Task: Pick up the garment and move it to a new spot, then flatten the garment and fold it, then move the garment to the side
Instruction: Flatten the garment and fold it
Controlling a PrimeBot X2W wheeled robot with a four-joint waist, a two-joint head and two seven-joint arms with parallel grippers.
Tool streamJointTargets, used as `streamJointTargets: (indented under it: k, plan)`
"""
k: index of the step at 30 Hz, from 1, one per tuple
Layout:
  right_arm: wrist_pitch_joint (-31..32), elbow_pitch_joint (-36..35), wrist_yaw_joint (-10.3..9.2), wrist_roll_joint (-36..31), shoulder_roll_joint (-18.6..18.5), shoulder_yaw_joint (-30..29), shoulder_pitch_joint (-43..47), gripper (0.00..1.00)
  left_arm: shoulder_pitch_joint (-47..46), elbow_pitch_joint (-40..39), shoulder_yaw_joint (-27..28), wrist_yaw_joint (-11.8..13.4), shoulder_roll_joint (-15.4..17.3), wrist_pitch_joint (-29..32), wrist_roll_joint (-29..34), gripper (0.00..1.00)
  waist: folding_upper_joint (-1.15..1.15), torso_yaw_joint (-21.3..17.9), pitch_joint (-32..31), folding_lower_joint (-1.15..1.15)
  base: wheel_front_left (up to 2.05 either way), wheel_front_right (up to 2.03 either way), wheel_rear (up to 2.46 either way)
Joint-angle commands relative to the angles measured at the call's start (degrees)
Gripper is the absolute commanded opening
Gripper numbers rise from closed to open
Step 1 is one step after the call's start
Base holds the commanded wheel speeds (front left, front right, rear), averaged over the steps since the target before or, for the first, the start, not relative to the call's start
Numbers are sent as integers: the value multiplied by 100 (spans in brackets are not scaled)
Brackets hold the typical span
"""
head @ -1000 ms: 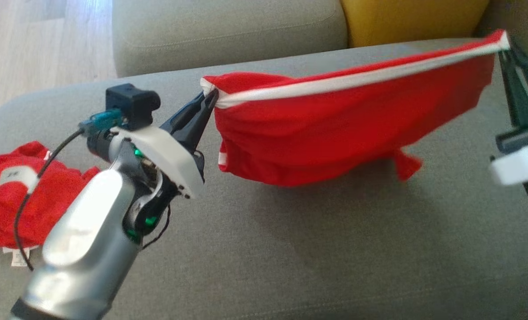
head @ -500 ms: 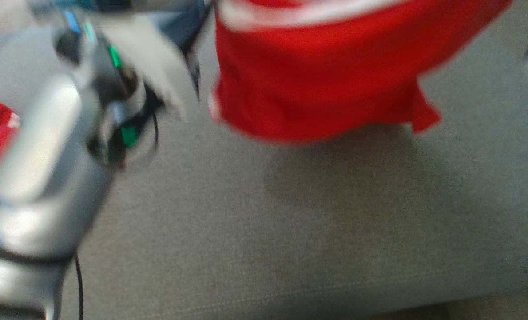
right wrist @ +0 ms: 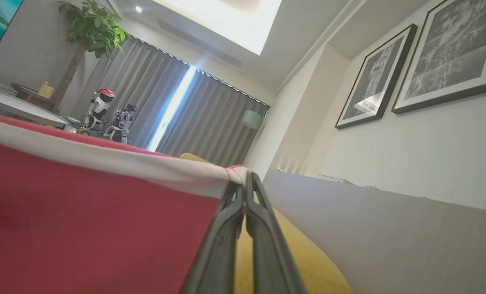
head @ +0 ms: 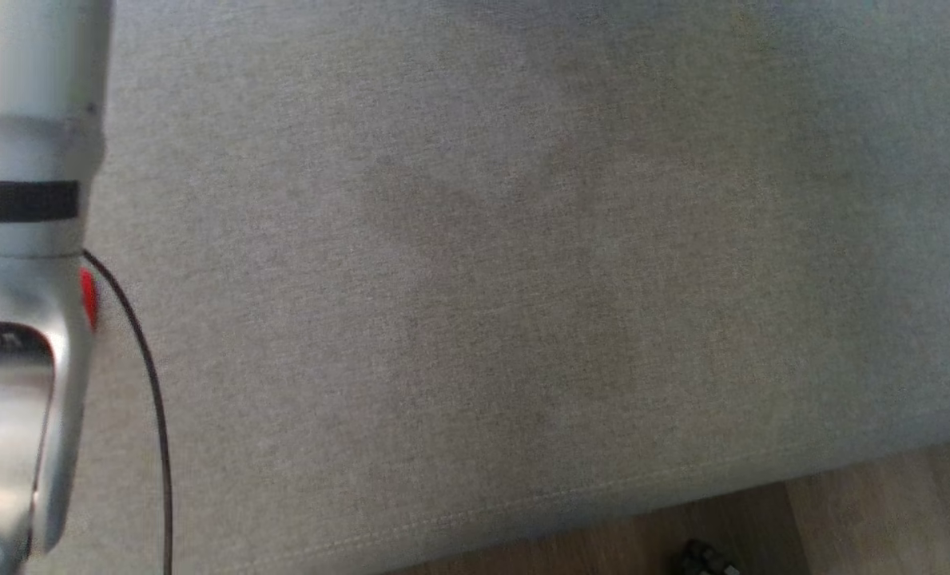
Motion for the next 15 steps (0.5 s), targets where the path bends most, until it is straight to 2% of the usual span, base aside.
streamJointTargets:
  k: [1, 6, 13, 15]
  plan:
    - [-68, -26, -4, -73, 117, 14, 48, 0, -179, 37, 47, -98, 210, -130, 46, 0, 0, 73, -46, -2, 0, 0, 0]
    - [-99, 483, -4, 71, 263, 400, 746, 0, 355, 529, -388, -270, 120, -207, 59, 0, 0, 194, -113, -2, 0, 0, 0]
    - [-102, 1311, -4, 704, 194, 1474, 1734, 0, 1582, 906, -1204, -332, 303, -303, 265, 0, 0, 297, -336, -2, 0, 0, 0]
    - [-103, 1430, -4, 827, 162, 1650, 1832, 0, 1754, 941, -1284, -335, 324, -334, 260, 0, 0, 315, -386, -2, 0, 0, 0]
